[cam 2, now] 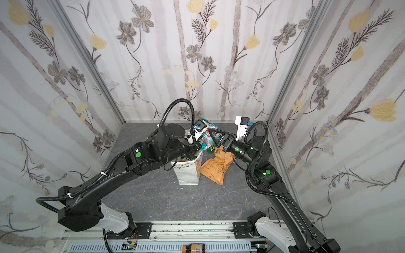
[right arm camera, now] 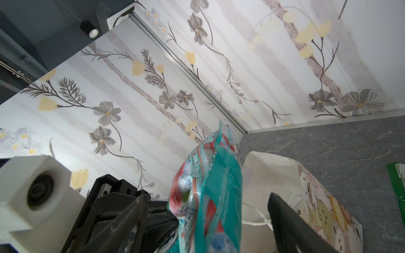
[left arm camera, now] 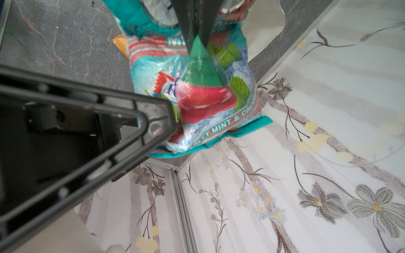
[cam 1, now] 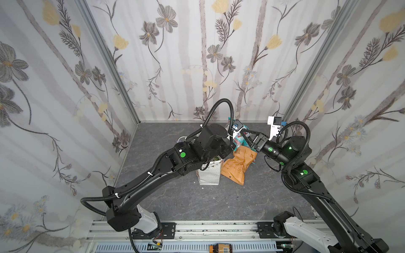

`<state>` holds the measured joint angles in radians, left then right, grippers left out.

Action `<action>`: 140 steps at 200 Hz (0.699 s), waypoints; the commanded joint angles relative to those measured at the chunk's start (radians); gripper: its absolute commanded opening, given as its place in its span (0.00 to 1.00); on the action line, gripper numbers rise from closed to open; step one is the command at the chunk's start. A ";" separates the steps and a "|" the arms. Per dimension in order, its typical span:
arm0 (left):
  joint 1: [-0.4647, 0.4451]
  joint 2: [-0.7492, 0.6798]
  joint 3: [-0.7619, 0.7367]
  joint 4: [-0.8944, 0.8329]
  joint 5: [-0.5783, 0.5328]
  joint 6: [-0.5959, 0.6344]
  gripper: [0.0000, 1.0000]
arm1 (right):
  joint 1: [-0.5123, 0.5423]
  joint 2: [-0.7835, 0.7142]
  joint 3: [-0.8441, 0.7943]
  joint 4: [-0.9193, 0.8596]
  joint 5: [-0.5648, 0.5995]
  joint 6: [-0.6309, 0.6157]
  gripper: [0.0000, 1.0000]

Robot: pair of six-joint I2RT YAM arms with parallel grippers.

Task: Take the snacks out of the paper bag
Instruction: 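Grasp the teal pack with the right gripper and release the left gripper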

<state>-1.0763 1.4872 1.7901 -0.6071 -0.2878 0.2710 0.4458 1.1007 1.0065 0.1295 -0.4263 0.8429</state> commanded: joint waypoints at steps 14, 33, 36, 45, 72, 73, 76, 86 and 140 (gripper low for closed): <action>-0.016 0.001 0.015 0.081 -0.027 0.048 0.00 | -0.001 0.008 -0.003 0.086 -0.042 0.028 0.73; -0.020 0.005 0.021 0.082 -0.027 0.052 0.00 | -0.001 0.004 -0.005 0.090 -0.042 0.028 0.61; -0.020 0.008 0.021 0.082 -0.028 0.053 0.00 | -0.001 0.004 -0.006 0.091 -0.042 0.028 0.59; -0.022 0.010 0.023 0.085 -0.030 0.054 0.00 | -0.001 0.003 -0.008 0.096 -0.040 0.028 0.54; -0.027 0.010 0.020 0.088 -0.033 0.059 0.00 | -0.001 -0.005 -0.011 0.100 -0.026 0.030 0.40; -0.027 0.010 0.020 0.087 -0.033 0.059 0.00 | -0.001 -0.004 -0.011 0.100 -0.026 0.029 0.40; -0.027 0.010 0.020 0.087 -0.034 0.059 0.00 | -0.001 -0.006 -0.011 0.101 -0.026 0.030 0.39; -0.029 0.006 0.016 0.094 -0.034 0.063 0.00 | -0.002 -0.007 -0.011 0.103 -0.023 0.028 0.34; -0.039 -0.024 -0.008 0.121 -0.030 0.070 0.31 | -0.002 -0.019 -0.002 0.117 -0.012 0.030 0.12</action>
<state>-1.1107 1.4815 1.7912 -0.5495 -0.3145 0.3225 0.4446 1.0885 0.9981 0.1822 -0.4408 0.8623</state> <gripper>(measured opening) 0.276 0.151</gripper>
